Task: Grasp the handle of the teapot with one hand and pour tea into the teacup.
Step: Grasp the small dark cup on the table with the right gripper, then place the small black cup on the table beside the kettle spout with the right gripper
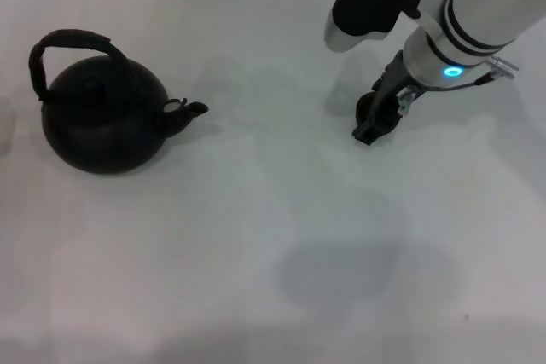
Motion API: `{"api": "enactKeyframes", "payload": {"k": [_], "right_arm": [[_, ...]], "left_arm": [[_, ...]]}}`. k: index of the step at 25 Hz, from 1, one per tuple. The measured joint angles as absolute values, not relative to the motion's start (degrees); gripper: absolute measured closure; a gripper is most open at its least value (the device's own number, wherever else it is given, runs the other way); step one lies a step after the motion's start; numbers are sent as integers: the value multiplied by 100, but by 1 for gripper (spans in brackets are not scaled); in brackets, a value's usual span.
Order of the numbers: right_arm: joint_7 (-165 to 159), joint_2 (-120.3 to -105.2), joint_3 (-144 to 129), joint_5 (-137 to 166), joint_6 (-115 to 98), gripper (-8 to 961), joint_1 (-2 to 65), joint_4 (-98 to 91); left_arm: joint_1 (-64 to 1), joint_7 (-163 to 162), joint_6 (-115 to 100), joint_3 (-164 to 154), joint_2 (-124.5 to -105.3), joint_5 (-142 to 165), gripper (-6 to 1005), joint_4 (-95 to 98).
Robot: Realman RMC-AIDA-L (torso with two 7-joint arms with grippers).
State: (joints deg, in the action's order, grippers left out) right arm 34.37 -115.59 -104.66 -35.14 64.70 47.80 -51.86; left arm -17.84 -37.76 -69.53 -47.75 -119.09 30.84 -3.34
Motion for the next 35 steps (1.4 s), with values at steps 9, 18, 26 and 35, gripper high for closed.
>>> {"api": "enactKeyframes", "payload": {"k": [9,18,26,35], "right_arm": [[3437,-11555,-10177,-3369,6681,182,4645,-5272],[3503,-11579,-10205,-3407,6798,219,4559,-5742],[3492,-11620,-10936,-3899,6802,216,4678,-6657],[3441,-11619,-12121,-4544,6600,199,5085,-6608]], "left_arm": [[-1781,-3796,-6961,-4782,-11909,3106,225,-334],[-1745,-3858,-6992,-4791,-11909,3112,225,-334],[-1740,-3859,-6997,-4799,-11917,3160,225,-338],[-1755,-3858,-6997,-4799,-11918,3175,225,-371]]}}
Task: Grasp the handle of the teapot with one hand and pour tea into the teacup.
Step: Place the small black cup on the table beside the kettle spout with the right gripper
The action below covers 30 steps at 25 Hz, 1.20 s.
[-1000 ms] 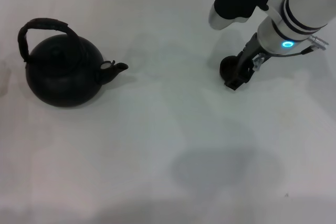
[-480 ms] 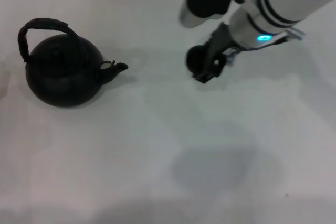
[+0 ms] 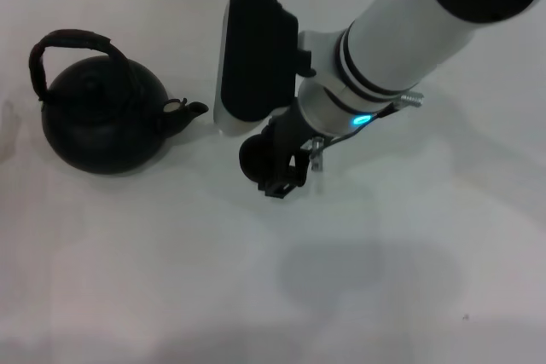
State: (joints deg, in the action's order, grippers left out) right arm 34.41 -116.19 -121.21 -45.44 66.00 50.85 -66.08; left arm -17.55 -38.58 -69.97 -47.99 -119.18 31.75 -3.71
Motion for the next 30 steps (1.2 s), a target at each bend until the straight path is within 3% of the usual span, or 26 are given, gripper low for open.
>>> {"api": "enactKeyframes", "payload": {"k": [30], "right_arm": [[3268,-11619,-12488,-4512,6498,143,5098,-6284]], "left_arm": [[-1766,-3924,-6996,-4799,-11909,3171,226,-325]]}}
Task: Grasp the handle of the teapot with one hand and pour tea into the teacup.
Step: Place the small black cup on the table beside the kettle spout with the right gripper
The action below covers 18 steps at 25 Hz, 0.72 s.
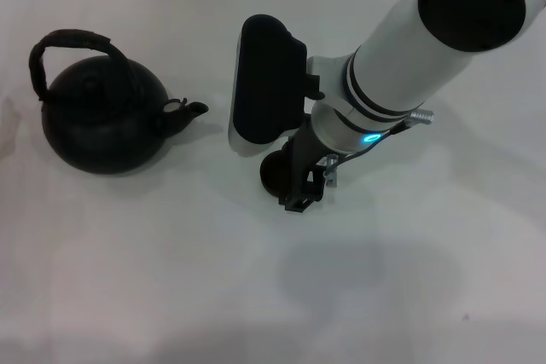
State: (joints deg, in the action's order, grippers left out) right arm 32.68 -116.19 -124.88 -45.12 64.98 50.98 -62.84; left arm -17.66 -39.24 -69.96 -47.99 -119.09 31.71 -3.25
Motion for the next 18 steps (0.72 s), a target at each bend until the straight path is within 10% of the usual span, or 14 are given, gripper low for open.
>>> {"api": "enactKeyframes", "payload": {"k": [18], "right_arm": [[3263,-11619,-12498,-4544,6560,109,5135,-6278]], "left_arm": [[-1749,-3929,-6996,-4799,-11909,3146,226,-254]]}}
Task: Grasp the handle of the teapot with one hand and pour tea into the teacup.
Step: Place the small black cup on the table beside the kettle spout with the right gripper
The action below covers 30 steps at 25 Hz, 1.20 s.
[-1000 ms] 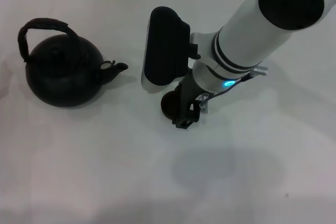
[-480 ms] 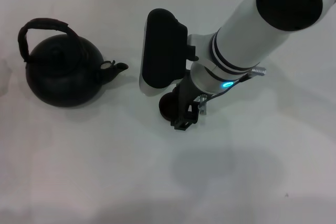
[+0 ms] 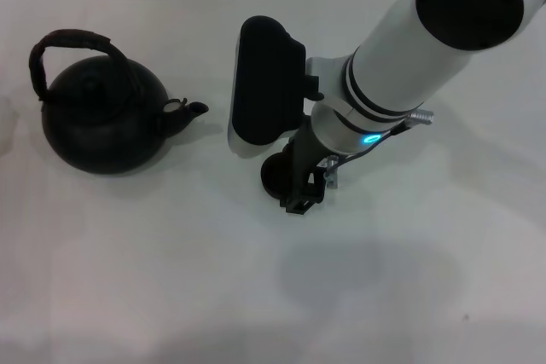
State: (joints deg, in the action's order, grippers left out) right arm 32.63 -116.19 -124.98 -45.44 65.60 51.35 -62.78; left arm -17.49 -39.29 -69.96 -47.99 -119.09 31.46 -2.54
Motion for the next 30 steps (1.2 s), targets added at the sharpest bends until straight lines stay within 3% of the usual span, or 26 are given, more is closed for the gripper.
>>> {"api": "enactKeyframes", "payload": {"k": [23,30], "right_arm": [[3276,-11619,-12454,-4556,6574,80,5072,-6311],[4074,-11611,-11789,-5179,6589,81,4657,-6454]], "left_arm": [[-1739,-3929,-6996,-4799,-11909,3173,226,-255],[-1742,-3936,-6999,-4799,-11909,3172,226,-255]]}}
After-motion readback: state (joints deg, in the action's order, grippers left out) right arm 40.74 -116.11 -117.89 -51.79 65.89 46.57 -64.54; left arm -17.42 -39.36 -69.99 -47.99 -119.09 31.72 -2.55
